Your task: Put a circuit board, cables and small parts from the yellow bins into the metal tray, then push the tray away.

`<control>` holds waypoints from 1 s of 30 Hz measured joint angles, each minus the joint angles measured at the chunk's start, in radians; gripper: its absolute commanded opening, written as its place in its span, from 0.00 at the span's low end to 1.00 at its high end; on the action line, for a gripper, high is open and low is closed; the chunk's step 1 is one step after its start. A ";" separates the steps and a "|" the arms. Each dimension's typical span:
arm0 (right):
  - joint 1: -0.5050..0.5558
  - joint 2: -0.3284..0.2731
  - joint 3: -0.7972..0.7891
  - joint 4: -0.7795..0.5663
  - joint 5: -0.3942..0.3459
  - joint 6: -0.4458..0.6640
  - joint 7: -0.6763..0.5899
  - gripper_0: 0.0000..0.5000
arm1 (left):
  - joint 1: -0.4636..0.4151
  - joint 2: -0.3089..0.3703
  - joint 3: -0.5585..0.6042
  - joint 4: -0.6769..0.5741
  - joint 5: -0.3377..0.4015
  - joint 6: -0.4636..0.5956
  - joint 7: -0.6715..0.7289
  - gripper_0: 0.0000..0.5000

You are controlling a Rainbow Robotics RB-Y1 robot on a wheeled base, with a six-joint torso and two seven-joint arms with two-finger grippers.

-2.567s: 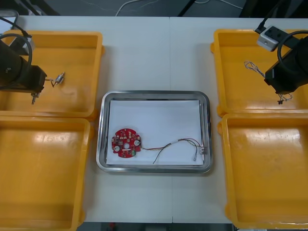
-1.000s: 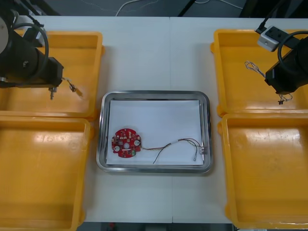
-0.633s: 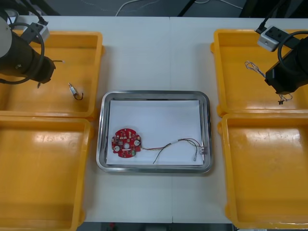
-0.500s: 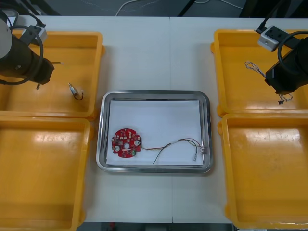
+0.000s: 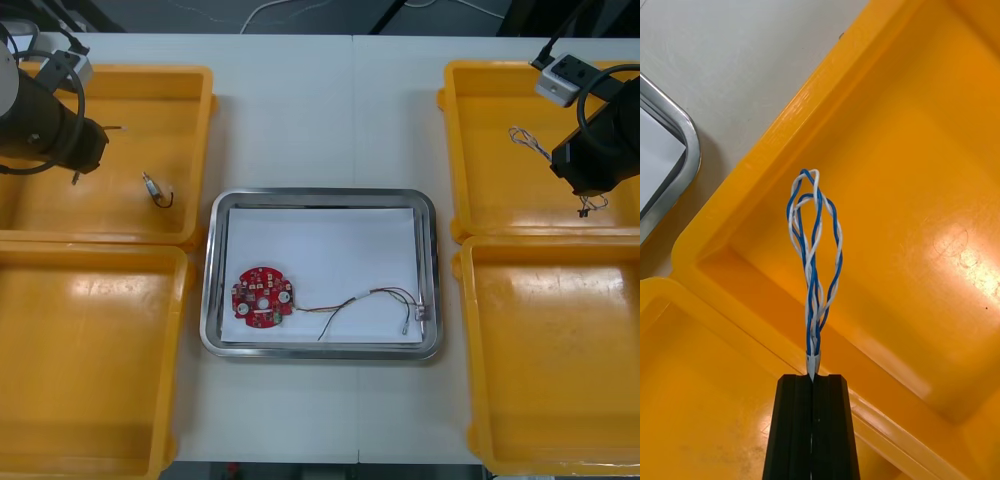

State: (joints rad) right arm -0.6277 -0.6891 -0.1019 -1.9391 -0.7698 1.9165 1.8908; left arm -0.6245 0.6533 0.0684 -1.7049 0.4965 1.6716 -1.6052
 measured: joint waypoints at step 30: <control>0.000 0.000 -0.002 0.000 0.003 0.000 -0.010 0.00 | 0.000 0.000 -0.051 -0.236 0.123 0.221 0.624 0.00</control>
State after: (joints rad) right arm -0.6276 -0.6891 -0.1040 -1.9393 -0.7672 1.9165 1.8812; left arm -0.6246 0.6533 0.0177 -1.9406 0.6193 1.8931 -0.9809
